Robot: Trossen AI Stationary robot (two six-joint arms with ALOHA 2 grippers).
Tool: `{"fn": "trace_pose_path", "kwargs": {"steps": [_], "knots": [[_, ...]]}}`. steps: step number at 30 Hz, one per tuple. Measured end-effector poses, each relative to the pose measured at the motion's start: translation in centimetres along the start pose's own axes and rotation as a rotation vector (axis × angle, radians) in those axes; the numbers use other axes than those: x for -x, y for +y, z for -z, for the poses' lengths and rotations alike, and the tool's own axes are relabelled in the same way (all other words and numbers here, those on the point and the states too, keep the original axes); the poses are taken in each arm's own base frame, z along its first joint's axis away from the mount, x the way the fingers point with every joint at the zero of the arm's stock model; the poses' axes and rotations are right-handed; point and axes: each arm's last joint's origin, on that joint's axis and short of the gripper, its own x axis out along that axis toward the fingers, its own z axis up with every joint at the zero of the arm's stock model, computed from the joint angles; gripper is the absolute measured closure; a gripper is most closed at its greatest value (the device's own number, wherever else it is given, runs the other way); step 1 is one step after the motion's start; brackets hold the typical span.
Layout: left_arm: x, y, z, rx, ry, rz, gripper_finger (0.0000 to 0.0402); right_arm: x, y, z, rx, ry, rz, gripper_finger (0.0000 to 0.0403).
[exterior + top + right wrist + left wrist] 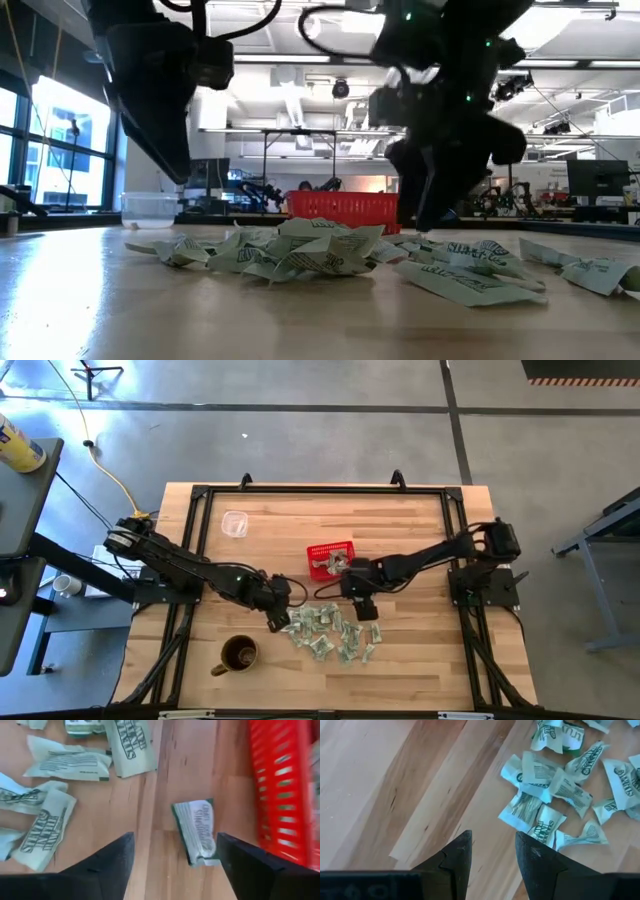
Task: Pick and place items into bin
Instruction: Put the white truvia packet into the red bin
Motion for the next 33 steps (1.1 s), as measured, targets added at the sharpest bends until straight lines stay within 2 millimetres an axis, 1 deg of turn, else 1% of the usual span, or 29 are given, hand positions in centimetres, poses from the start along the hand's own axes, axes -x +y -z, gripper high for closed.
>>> {"fn": "trace_pose_path", "kwargs": {"steps": [2,5,7,9,12,14,17,18,19,23,24,26,28,30,31,33], "knots": [[0.2,0.1,0.0,-0.001,0.002,-0.004,0.0218,-0.7,-0.2,0.1,-0.009,0.013,-0.009,0.0125],[0.2,0.2,0.1,-0.005,0.011,-0.018,0.0218,-1.2,-0.6,0.2,-0.026,0.027,0.019,0.0135],[0.2,0.3,0.2,-0.005,0.013,-0.02,0.0218,-1.3,-0.9,0.3,-0.047,0.035,0.037,0.0148],[0.2,0.3,0.2,-0.005,0.014,-0.021,0.0218,-1.3,-1.2,0.4,-0.076,0.039,0.039,0.017],[0.5,0.4,0.2,-0.005,0.01,-0.02,0.0218,-1.3,-1.3,0.5,-0.119,0.058,0.03,0.0222],[0.6,0.4,0.2,-0.006,0.011,-0.025,0.0218,-1.2,-1.2,0.7,-0.142,0.072,0.021,0.027],[0.7,0.5,0.2,-0.007,0.003,-0.032,0.0218,-1.2,-0.8,0.7,-0.15,0.087,-0.013,0.0355],[0.7,0.5,0.2,-0.008,0.003,-0.033,0.0218,-1.1,-0.6,0.7,-0.145,0.091,-0.021,0.0377],[0.7,0.5,0.2,-0.008,0.004,-0.035,0.0218,-1.1,-0.4,0.7,-0.139,0.096,-0.028,0.0388],[0.7,0.5,0.2,-0.008,0.005,-0.036,0.0218,-0.2,0.1,0.2,-0.165,0.122,-0.086,0.0377],[0.7,0.5,0.2,-0.008,0.005,-0.035,0.0218,0.2,0.1,-0.2,-0.165,0.103,-0.081,0.0379],[0.7,0.5,0.2,-0.008,0.009,-0.031,0.0218,2.0,-0.3,-1.4,-0.16,0.022,-0.032,0.0393],[0.7,0.5,0.2,-0.008,0.017,-0.026,0.0218,4.0,-1.2,-2.7,-0.14,-0.073,0.034,0.0396],[0.7,0.5,0.2,-0.008,0.019,-0.021,0.0218,5.7,-2.3,-3.8,-0.119,-0.16,0.08,0.0388],[0.7,0.4,0.2,-0.01,0.021,-0.018,0.0218,6.4,-3.0,-4.2,-0.104,-0.197,0.09,0.0383],[0.7,0.4,0.2,-0.027,0.022,-0.004,0.0218,7.0,-4.5,-5.0,-0.096,-0.266,0.092,0.0371]]}}
